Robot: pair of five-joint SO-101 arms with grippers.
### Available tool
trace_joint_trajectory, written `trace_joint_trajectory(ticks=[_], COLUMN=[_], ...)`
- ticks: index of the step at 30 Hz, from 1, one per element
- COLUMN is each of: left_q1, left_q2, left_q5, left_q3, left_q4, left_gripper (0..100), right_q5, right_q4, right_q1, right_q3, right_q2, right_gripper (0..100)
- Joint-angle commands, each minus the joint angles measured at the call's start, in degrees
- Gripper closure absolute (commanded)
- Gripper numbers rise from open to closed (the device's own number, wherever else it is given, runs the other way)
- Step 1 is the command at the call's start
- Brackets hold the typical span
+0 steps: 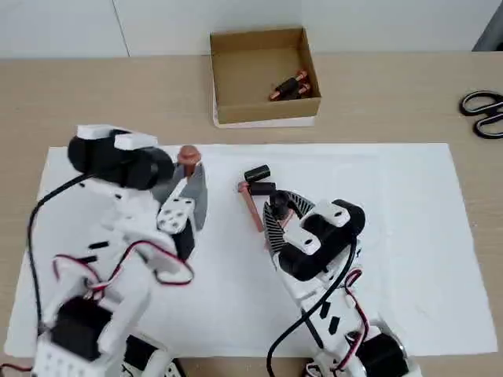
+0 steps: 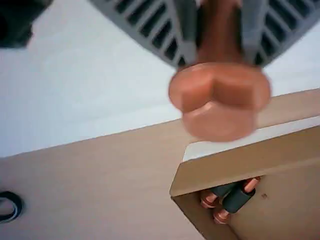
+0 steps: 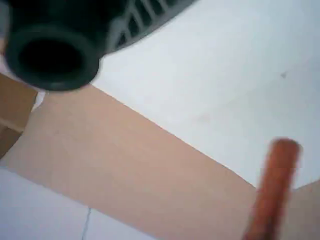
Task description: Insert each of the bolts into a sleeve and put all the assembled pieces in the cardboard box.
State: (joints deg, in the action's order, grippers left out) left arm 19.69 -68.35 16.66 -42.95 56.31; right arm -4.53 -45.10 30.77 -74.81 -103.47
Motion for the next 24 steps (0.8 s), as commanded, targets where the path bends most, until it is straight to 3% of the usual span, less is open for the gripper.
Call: trace_joint_trajectory(ticks=[1,16,24], left_q1=[0.18,1.85,2.11], left_q2=[-0.62,-2.99,-3.08], left_q5=[3.43,4.40,4.66], left_q3=[-3.30,-3.82,-3.82], left_q4=[-11.25,-12.75,-11.60], left_gripper=[99,99,99], right_q5=[-0.35,-0.70,-0.35], right_q4=[-1.98,-4.62,-4.53], right_q1=[-0.13,-0.13,-7.69], right_q3=[2.02,2.02,1.23], right_q2=[-0.48,-0.48,-0.40], right_gripper=[99.5,99.5,99.5])
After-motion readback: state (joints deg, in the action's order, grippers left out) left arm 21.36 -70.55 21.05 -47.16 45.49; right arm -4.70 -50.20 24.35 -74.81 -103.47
